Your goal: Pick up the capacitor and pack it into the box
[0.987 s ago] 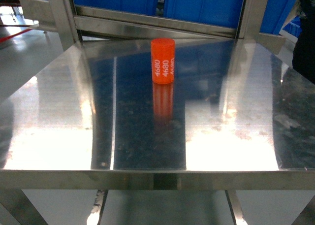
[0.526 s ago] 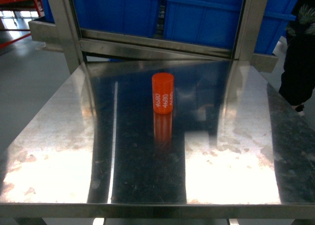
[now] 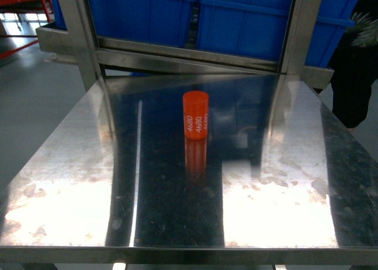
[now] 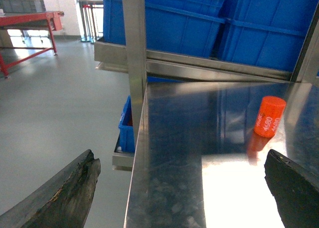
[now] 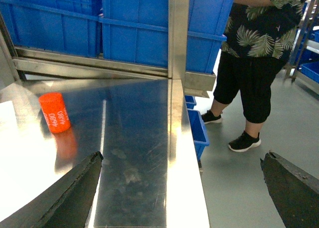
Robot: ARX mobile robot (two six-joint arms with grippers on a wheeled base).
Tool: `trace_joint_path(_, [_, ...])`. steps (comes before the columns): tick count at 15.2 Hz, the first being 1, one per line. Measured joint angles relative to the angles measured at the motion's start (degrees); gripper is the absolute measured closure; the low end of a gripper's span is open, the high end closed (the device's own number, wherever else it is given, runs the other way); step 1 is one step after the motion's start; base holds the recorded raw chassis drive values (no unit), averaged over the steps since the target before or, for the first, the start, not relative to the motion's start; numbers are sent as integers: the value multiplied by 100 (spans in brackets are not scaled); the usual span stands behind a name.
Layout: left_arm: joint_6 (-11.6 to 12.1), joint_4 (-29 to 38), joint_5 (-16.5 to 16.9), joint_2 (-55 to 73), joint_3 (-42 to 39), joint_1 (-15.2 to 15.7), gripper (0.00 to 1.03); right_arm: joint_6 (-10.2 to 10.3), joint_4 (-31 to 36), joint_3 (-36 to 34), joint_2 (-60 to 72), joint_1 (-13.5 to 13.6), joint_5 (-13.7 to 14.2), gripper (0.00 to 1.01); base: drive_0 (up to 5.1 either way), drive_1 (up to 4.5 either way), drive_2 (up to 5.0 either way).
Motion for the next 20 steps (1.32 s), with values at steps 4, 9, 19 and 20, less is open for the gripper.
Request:
trace_joint_path(4, [-9,-11,17,4,2,4,5,0,0,0,0,0,0,3,0,0,0])
trace_joint_path(9, [-562,4739,1937,5486,1213,363,5,0,4,0,0,0,0,3,0,0,0])
trace_joint_path(19, [-411,4916,684,11287,5615,-1864,5,0,0,0,0,0,0,3,0,0,0])
trace_joint_path(20, [-411,4835,682,11403,5781,-1867,5,0,0,0,0,0,0,3,0,0,0])
